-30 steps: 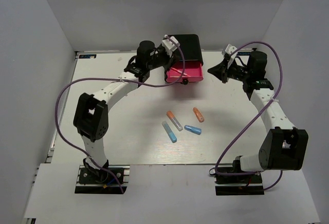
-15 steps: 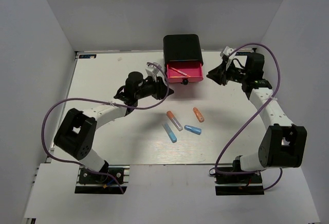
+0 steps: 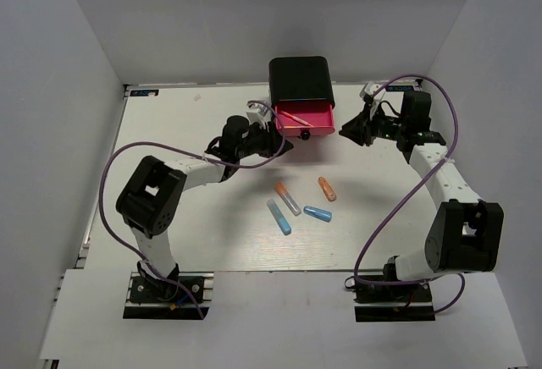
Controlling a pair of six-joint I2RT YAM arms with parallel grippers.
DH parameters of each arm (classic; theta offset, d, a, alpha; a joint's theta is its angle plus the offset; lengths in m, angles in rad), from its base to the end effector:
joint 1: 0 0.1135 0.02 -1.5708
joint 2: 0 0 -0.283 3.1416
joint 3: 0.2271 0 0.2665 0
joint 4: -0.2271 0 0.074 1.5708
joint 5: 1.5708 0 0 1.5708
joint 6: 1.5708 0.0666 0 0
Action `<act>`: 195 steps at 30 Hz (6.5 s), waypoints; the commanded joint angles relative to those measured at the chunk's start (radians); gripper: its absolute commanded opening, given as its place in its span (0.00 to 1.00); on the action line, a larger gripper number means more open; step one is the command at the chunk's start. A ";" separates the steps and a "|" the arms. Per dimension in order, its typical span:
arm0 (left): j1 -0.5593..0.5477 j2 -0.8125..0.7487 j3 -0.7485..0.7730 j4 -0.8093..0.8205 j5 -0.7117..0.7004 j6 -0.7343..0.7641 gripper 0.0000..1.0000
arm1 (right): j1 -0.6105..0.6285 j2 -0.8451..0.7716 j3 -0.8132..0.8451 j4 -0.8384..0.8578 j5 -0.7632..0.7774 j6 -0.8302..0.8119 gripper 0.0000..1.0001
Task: Sort the stationery into containers
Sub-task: Close the drawer in the storage box, then open the drawer in the storage box.
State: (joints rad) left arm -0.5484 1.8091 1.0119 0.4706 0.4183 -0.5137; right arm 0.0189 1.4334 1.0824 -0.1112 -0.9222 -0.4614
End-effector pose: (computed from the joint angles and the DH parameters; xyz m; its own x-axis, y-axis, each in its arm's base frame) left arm 0.3604 -0.2519 0.2014 -0.6339 -0.1390 -0.7609 0.5663 0.5866 -0.5789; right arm 0.3469 0.0596 0.3100 -0.0766 -0.2704 -0.9597 -0.8473 0.5250 -0.0803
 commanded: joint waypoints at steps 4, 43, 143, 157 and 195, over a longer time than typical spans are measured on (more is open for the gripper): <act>-0.007 0.013 0.068 0.033 -0.157 -0.101 0.52 | -0.005 -0.004 -0.006 -0.004 -0.015 -0.014 0.31; -0.007 0.236 0.372 0.102 -0.246 -0.238 0.55 | -0.005 -0.008 -0.027 0.001 0.009 -0.006 0.31; -0.025 0.403 0.464 0.002 -0.340 -0.434 0.60 | 0.053 0.061 -0.104 0.039 0.033 0.110 0.28; -0.034 0.391 0.404 0.068 -0.299 -0.453 0.29 | 0.052 0.061 -0.102 0.033 0.028 0.102 0.28; -0.062 -0.223 -0.168 0.031 -0.162 -0.184 0.80 | 0.125 0.062 -0.157 -0.235 0.192 -0.178 0.52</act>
State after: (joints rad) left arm -0.6052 1.6966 0.8982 0.5343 0.2317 -0.7765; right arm 0.1085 1.5204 0.9459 -0.3012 -0.8013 -0.6003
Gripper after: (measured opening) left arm 0.789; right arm 0.522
